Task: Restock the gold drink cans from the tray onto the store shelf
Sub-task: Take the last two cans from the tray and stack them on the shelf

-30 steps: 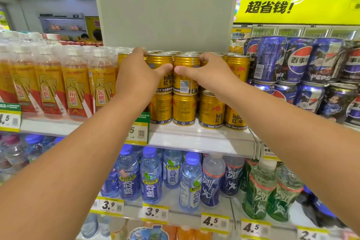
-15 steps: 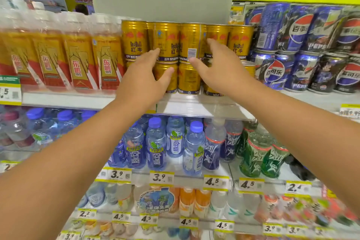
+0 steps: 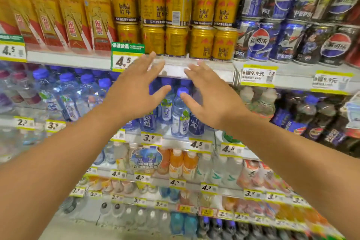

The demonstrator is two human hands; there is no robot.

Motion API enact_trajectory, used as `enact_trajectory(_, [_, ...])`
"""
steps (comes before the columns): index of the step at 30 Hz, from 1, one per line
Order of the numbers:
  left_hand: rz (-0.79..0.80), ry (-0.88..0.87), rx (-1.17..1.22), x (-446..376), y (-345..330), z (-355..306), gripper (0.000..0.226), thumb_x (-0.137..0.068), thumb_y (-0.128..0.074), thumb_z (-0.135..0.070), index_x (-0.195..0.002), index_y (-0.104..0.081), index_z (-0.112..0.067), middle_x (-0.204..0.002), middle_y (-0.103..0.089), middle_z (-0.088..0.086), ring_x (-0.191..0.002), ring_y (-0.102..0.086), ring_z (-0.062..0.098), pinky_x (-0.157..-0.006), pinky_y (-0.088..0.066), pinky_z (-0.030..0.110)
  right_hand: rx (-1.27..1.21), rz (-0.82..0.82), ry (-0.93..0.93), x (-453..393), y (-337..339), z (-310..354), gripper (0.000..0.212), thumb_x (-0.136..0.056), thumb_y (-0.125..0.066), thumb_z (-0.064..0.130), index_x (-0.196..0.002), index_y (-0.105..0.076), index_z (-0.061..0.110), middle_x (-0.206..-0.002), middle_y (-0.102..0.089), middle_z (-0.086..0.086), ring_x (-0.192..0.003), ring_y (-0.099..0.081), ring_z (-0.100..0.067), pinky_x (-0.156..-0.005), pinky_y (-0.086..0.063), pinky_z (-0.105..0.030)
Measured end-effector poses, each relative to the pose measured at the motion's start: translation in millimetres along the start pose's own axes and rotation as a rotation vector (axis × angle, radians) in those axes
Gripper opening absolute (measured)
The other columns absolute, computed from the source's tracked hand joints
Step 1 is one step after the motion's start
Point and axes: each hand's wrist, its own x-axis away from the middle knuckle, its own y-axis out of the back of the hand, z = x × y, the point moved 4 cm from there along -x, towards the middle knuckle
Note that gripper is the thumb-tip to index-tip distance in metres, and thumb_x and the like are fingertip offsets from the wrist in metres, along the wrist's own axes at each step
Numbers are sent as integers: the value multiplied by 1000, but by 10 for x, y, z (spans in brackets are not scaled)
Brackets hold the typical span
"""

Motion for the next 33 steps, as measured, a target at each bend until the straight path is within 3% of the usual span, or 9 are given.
enact_trajectory(4, [55,32,-70,391,-227,-245,77,-89,-39,-65,-152,-40,-21,-162,-29,12,-149,-26,33,-119,-26,52,21,73,72,425,-160,-93,73,-98,-44,56,-155,-33,12,-163,-28,-8,-153,-14,-23,-123,-11,-34])
enact_trajectory(9, [157,56,-107,943,-495,-458,76,-89,-36,-67,-150,-44,-23,-162,-29,11,-150,-25,34,-118,-25,55,-34,170,53,891,-445,-174,74,-95,-39,61,-154,-35,16,-161,-32,-6,-152,-17,-30,-122,-21,-45])
enact_trajectory(13, [214,70,-111,1295,-656,-536,73,-90,-33,-67,-150,-44,-26,-163,-28,8,-151,-23,30,-120,-22,52,-66,91,64,1316,-670,-110,66,-95,-44,58,-142,-54,12,-150,-50,-11,-145,-37,-31,-115,-34,-49])
enact_trajectory(16, [228,89,-82,1534,-824,-539,73,-91,-33,-67,-152,-40,-27,-164,-26,5,-152,-21,29,-122,-18,49,-46,172,51,1489,-878,-40,64,-96,-43,57,-143,-50,14,-154,-45,-9,-147,-32,-31,-114,-35,-49])
enact_trajectory(18, [253,72,-81,1697,-1000,-488,71,-92,-35,-64,-151,-40,-26,-163,-28,6,-151,-22,30,-121,-21,48,-28,211,31,1585,-1049,9,64,-97,-42,56,-147,-45,16,-157,-39,-6,-149,-28,-29,-116,-30,-45])
enact_trajectory(22, [296,51,-29,1985,-1348,-340,64,-93,-42,-60,-146,-48,-24,-160,-36,9,-148,-29,32,-118,-27,47,-19,256,-12,1784,-1468,82,68,-98,-39,56,-154,-35,18,-163,-28,-4,-153,-17,-22,-120,-3,-29])
enact_trajectory(27, [299,44,4,2327,-1762,-204,66,-93,-44,-59,-146,-50,-21,-155,-42,12,-145,-35,35,-114,-35,51,-56,269,-36,2011,-1975,66,68,-96,-44,52,-150,-42,10,-159,-36,-11,-150,-26,-30,-119,-28,-47])
enact_trajectory(31, [366,82,-6,2698,-2175,-163,69,-92,-41,-63,-151,-41,-28,-160,-34,6,-150,-26,29,-118,-29,48,-73,282,-70,2297,-2453,43,64,-97,-39,53,-143,-52,11,-156,-42,-10,-148,-30,-30,-117,-30,-48])
enact_trajectory(33, [395,100,15,2939,-2452,-131,70,-92,-41,-64,-149,-44,-25,-162,-32,6,-151,-22,28,-118,-28,51,-43,300,-79,2518,-2754,37,65,-98,-36,56,-147,-49,16,-159,-36,-6,-151,-24,-26,-119,-26,-46])
